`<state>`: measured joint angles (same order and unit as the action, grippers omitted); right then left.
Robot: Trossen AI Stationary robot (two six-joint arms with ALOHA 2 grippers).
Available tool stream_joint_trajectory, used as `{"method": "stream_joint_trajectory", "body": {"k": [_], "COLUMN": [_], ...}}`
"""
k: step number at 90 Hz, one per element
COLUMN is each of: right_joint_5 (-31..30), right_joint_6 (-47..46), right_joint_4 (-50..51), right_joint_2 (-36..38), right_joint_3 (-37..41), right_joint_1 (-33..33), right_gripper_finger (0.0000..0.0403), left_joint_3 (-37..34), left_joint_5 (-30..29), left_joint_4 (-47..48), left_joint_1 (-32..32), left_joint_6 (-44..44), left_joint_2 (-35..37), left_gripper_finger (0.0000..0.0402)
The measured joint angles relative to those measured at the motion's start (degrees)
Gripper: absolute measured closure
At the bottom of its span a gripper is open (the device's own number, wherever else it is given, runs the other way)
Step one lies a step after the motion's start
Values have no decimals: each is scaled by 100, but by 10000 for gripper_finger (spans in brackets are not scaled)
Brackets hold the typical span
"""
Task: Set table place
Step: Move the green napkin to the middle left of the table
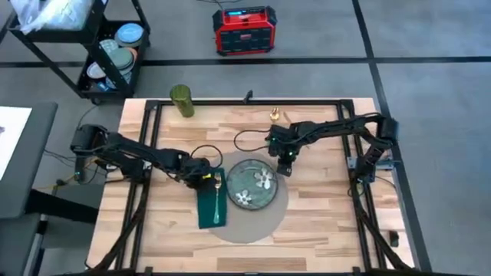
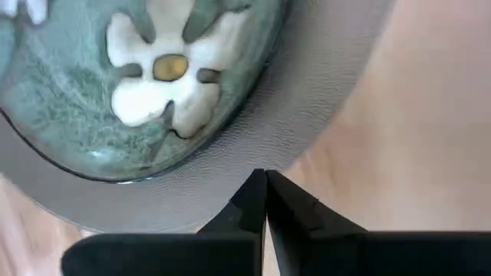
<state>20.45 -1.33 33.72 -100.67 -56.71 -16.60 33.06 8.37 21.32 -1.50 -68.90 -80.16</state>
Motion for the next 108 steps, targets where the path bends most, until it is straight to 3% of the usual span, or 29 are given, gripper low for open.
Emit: {"method": "stream_joint_trajectory", "body": {"k": [18,56,92,108], "right_joint_5": [266,379,517,670], "right_joint_6": [-6,13,118,12], "right_joint_4": [2,266,-75,-149], "right_joint_2": [-272,-213,-216,-557], "right_joint_3": [7,5,5,-29], "right_joint_1": [-42,60,238,228], "right_gripper_finger": [403,403,403,403], "left_joint_3": [4,0,-2,0], "left_joint_5": [-119,-187,-260,-292], "left_joint_4": [-42,-218,-530,-575], "left_joint_1": [148,241,238,238], "left_joint_6": [25,-94,-184,-184], "left_joint_2": [2,-2,-4,-3], "left_gripper_finger": [401,401,402,402]}}
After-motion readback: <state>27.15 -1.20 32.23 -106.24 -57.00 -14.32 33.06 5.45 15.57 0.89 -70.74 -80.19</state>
